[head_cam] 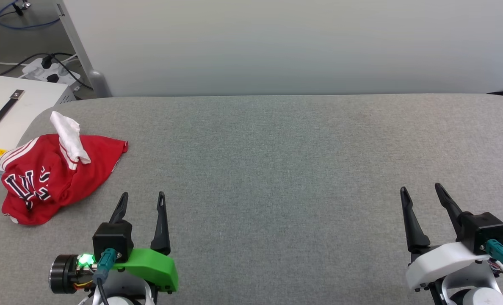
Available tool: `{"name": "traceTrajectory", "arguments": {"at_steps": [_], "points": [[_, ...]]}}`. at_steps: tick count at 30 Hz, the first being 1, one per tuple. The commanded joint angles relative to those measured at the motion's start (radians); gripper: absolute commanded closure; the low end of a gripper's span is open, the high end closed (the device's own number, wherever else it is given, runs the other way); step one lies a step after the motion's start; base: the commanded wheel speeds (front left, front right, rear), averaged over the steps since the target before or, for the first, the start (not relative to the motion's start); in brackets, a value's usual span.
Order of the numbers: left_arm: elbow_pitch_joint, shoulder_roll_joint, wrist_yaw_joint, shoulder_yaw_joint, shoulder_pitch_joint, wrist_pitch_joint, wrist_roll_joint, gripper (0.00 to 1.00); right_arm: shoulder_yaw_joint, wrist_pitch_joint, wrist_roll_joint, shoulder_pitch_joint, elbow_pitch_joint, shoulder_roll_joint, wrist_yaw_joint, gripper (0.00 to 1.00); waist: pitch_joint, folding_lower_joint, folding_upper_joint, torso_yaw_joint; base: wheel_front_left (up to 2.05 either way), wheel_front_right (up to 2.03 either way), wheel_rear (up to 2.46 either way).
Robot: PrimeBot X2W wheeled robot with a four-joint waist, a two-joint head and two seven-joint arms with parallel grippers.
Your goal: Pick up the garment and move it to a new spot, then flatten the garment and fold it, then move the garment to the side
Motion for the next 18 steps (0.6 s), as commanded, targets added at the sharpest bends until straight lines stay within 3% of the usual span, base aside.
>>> {"name": "traceTrajectory", "arguments": {"at_steps": [1,18], "points": [[-0.001,-0.001,0.007,-0.002,0.0,-0.009,-0.005,0.0,-0.003,-0.012,0.011,0.012,-0.008,-0.001,0.0,0.0,0.001,0.0,0.0,0.0,0.0,0.0,0.0],[0.006,-0.002,0.015,-0.014,0.0,-0.045,-0.007,0.0,-0.008,-0.047,0.029,0.024,-0.012,-0.001,0.0,0.0,0.006,0.0,0.0,0.001,0.0,0.0,0.0]]}}
